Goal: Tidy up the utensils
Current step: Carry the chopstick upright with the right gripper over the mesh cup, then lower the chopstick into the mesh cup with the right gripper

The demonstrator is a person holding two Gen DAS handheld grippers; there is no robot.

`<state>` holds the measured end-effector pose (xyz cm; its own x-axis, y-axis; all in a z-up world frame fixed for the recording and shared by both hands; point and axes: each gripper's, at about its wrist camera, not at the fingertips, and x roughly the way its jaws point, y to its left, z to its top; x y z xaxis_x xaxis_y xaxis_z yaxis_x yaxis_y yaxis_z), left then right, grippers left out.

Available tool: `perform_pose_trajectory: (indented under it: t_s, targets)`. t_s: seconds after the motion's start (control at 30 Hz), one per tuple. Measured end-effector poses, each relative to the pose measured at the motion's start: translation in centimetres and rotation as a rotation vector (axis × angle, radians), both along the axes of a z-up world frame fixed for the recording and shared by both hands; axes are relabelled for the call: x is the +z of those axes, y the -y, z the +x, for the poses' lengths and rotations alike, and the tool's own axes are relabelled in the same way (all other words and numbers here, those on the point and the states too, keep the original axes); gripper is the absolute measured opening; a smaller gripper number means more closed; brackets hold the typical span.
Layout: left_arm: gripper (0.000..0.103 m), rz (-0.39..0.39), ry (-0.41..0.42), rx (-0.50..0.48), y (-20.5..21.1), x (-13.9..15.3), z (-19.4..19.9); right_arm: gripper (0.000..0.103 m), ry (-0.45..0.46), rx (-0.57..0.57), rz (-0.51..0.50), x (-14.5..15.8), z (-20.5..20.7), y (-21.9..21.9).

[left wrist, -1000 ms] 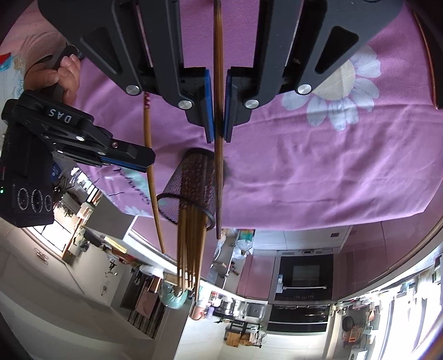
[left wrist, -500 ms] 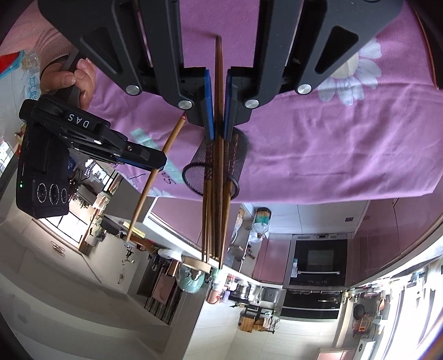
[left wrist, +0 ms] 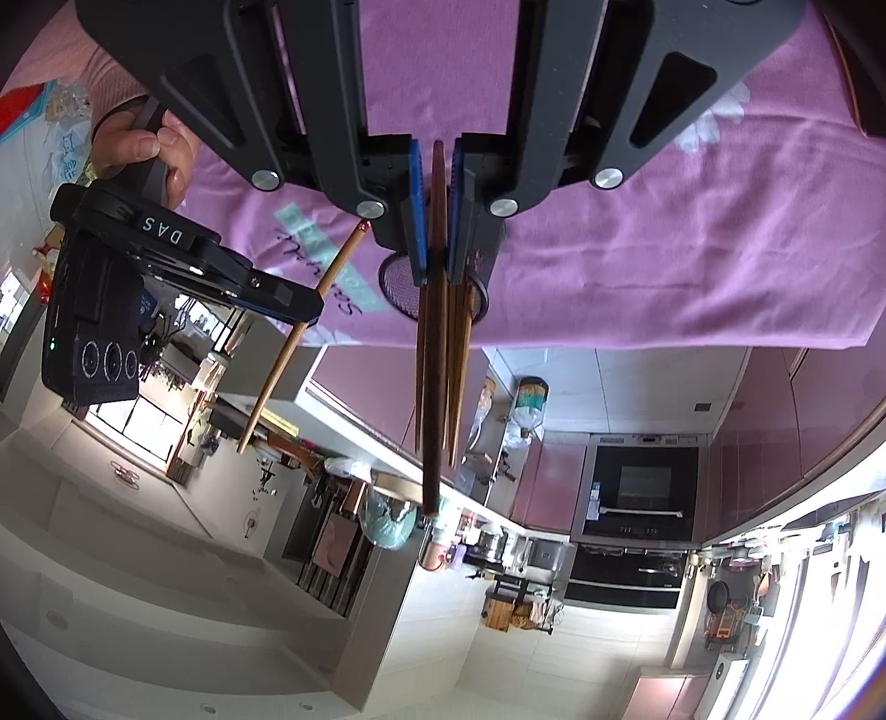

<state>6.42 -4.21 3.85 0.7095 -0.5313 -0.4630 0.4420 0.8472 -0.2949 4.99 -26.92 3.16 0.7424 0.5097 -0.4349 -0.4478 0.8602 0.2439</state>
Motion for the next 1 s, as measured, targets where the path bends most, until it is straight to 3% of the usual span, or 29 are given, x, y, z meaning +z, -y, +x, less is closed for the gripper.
perform_pose_trajectory:
  t_s: [1.0]
  targets:
    - [0.008,0.039,0.098,-0.010,2.1,3.1,1.1,0.005,0.059,-0.019,-0.006,2.2,0.3,0.4]
